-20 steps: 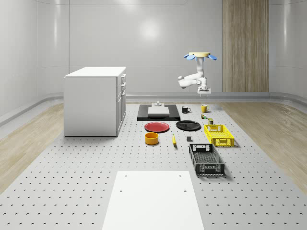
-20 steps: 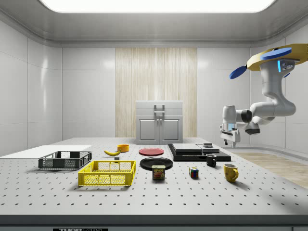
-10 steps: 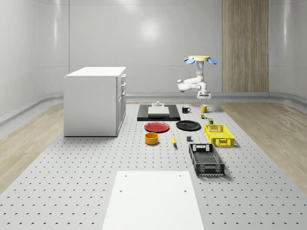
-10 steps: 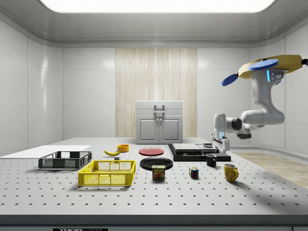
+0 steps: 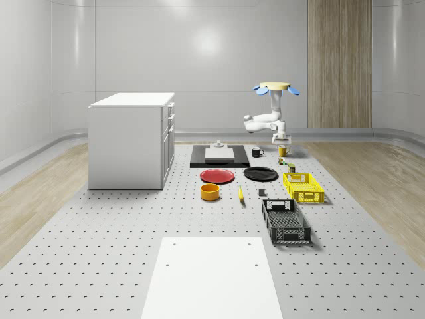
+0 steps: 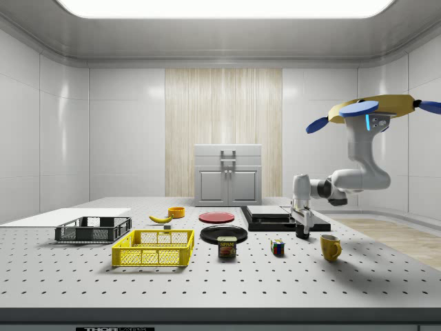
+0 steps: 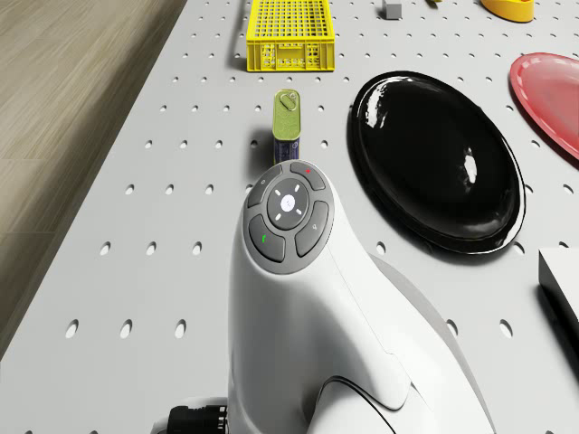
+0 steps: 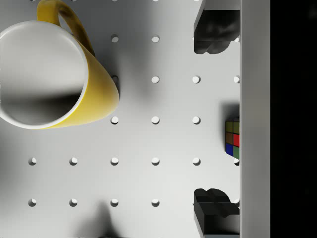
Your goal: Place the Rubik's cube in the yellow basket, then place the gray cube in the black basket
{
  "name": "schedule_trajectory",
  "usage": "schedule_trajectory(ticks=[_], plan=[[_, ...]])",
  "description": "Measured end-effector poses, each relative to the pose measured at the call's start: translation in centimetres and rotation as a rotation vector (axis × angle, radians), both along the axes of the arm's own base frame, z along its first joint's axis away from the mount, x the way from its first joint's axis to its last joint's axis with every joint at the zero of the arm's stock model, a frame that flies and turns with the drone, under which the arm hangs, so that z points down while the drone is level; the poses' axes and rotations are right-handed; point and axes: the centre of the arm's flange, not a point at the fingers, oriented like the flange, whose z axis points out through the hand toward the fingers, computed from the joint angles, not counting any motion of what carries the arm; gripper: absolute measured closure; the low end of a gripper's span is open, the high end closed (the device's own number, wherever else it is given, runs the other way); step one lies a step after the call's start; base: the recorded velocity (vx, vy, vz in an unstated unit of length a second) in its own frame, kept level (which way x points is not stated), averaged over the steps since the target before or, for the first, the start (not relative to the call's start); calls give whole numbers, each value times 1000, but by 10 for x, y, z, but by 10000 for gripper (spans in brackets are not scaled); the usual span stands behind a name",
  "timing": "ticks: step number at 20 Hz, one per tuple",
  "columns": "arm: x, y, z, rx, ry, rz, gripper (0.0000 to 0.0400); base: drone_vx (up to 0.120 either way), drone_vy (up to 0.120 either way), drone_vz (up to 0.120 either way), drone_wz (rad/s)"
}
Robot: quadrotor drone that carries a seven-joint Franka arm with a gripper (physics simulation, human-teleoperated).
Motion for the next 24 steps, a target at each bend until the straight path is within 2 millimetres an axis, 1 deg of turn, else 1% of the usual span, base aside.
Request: schedule_trajectory(ticks=[5, 11, 14, 15, 18, 20, 22, 24], plan=[[0, 0, 0, 0, 0, 0, 0, 120, -88, -112, 0], [0, 0, 0, 0, 0, 0, 0, 120, 0, 0, 0], [0, 0, 0, 0, 0, 0, 0, 120, -40, 0, 0], [0, 0, 0, 0, 0, 0, 0, 120, 0, -80, 0], [0, 0, 0, 0, 0, 0, 0, 27, 0, -120, 0], [0, 0, 0, 0, 0, 0, 0, 0, 0, 0, 0], [0, 0, 0, 0, 0, 0, 0, 0, 0, -100, 0], [0, 0, 0, 0, 0, 0, 0, 120, 0, 0, 0]])
